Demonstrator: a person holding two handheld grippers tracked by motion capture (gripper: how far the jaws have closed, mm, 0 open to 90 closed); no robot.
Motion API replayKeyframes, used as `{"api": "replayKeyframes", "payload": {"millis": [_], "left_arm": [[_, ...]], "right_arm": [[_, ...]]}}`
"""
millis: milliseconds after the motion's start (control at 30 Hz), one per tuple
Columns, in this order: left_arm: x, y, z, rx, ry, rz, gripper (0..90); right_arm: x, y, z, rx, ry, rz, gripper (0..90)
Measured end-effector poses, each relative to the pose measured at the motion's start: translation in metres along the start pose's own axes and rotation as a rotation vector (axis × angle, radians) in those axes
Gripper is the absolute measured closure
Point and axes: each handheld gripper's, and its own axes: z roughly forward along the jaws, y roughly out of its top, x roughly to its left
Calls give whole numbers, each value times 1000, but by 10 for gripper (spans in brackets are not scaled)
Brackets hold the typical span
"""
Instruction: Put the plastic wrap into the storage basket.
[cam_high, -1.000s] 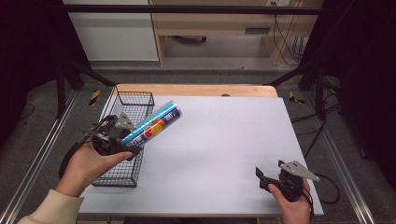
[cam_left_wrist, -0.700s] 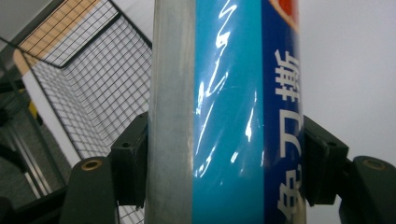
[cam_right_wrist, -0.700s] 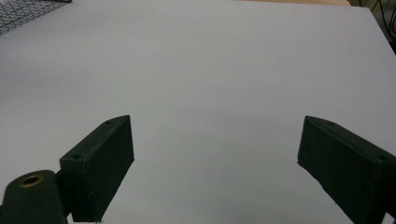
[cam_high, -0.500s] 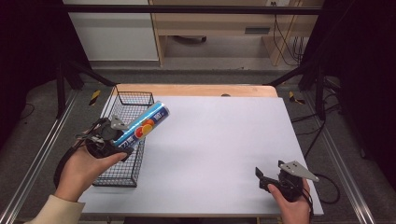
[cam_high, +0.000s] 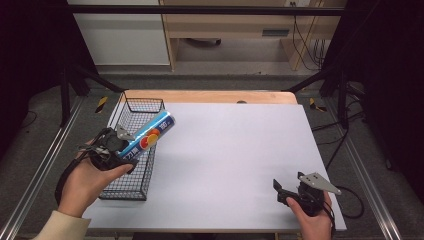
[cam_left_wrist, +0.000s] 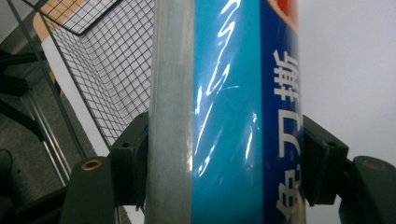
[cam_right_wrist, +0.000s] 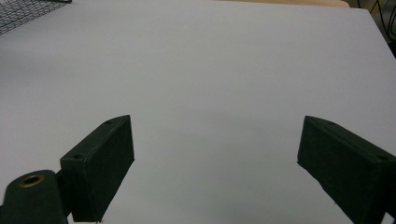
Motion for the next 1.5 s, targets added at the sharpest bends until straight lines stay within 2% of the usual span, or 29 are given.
{"api": "replayKeyframes", "payload": {"millis": [500,567,900,1133,1333,1500], "left_arm": [[-1,-5,0,68,71,-26,318],[-1,-5,0,67,69,-39,318],[0,-7,2,96,86,-28,318],[1,-10,3,105,98,-40,318],[3,-12,8,125,100,-49,319],[5,-15,14,119,99,-61,318]], "right_arm": [[2,0,-1,-5,9,0,109],[2,1,-2,-7,8,0,110],[2,1,-2,-7,7,3,110],[1,1,-1,-6,5,1,110],[2,1,-1,-6,5,1,110],[2,1,-1,-5,9,4,109]]}}
